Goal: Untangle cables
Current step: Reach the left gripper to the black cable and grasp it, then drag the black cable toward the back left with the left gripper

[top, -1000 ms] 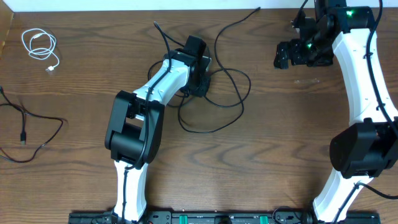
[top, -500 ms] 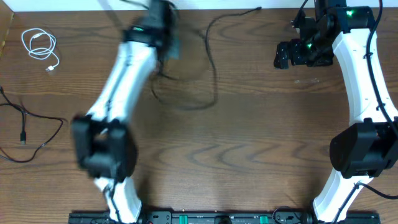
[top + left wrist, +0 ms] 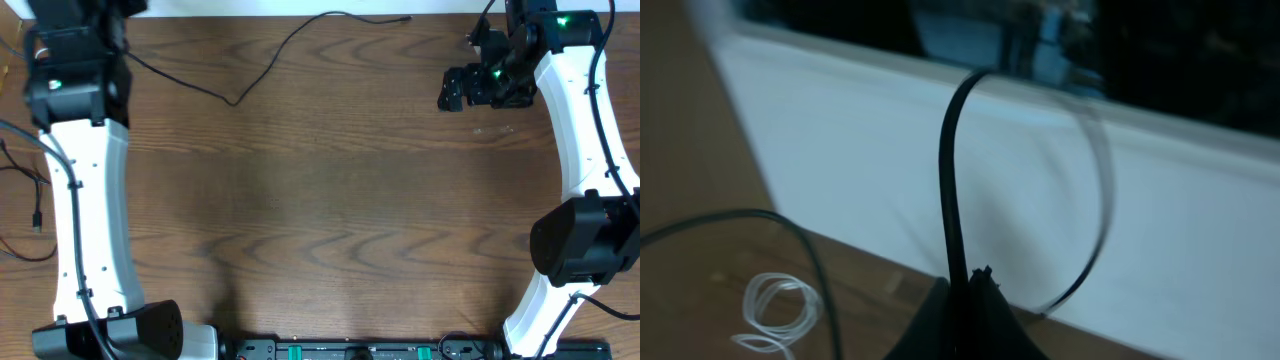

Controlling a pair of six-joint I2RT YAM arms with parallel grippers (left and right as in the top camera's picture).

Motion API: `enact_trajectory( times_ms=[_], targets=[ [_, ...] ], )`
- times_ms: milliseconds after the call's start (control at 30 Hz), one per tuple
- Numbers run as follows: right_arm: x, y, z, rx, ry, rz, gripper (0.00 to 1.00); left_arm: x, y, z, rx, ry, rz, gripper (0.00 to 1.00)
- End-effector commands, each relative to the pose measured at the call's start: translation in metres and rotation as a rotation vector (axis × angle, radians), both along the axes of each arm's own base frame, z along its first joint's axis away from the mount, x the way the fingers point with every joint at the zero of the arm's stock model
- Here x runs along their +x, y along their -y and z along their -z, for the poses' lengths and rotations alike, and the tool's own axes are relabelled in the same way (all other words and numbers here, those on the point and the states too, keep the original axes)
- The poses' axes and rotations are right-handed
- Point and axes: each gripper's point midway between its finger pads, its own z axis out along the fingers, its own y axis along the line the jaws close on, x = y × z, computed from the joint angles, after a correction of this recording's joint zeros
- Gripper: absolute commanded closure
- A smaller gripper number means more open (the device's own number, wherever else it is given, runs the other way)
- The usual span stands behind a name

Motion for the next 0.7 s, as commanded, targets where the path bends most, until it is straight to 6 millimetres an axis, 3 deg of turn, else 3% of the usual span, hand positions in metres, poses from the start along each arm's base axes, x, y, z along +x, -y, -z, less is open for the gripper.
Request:
enact_trajectory(
  times_ms=[0, 133, 300, 400, 667],
  targets=[
    [-0.005, -0.004, -0.001, 0.013, -0.009, -0.022, 0.01, -0.028, -0.040, -0.044, 0.055, 0.096, -0.126, 0.92],
    [-0.005, -0.004, -0.001, 0.013, -0.009, -0.022, 0.01, -0.048, -0.063, -0.073, 0.145, 0.109, -0.180, 0.93],
    [-0.005, -0.014, -0.002, 0.030, -0.003, -0.040, 0.01, -0.067, -0.074, -0.083, 0.265, 0.027, -0.199, 0.92],
    [-0.005, -0.016, -0.002, 0.036, -0.003, -0.042, 0.01, -0.068, -0.076, -0.063, 0.288, -0.069, -0.184, 0.93],
    [-0.007, -0.021, -0.002, 0.042, -0.010, -0.053, 0.01, -0.051, -0.070, 0.030, 0.235, -0.388, -0.101, 0.92]
  ],
)
